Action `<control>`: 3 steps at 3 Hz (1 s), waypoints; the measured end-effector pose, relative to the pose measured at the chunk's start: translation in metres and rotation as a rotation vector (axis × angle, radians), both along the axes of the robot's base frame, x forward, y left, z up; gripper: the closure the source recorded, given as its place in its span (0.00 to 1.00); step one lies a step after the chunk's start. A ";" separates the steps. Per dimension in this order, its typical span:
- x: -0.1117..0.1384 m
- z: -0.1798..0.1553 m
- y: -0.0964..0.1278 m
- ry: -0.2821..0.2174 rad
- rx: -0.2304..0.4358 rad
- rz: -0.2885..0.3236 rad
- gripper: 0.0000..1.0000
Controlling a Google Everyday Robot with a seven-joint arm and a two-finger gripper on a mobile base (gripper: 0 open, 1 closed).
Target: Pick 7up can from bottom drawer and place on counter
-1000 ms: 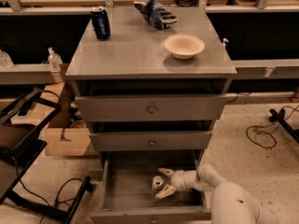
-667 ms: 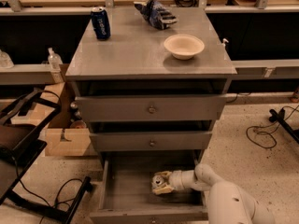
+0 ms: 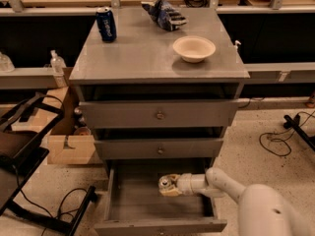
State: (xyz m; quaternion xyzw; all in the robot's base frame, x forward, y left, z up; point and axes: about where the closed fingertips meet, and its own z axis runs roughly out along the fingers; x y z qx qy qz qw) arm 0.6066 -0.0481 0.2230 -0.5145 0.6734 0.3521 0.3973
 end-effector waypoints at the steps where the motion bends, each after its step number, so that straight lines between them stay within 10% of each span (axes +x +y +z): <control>1: 0.009 0.101 -0.009 -0.021 0.051 -0.063 1.00; 3: -0.036 0.293 0.028 0.098 0.180 0.045 1.00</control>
Offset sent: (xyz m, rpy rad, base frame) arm -0.0567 0.0322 0.3479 0.2795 0.1467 0.0941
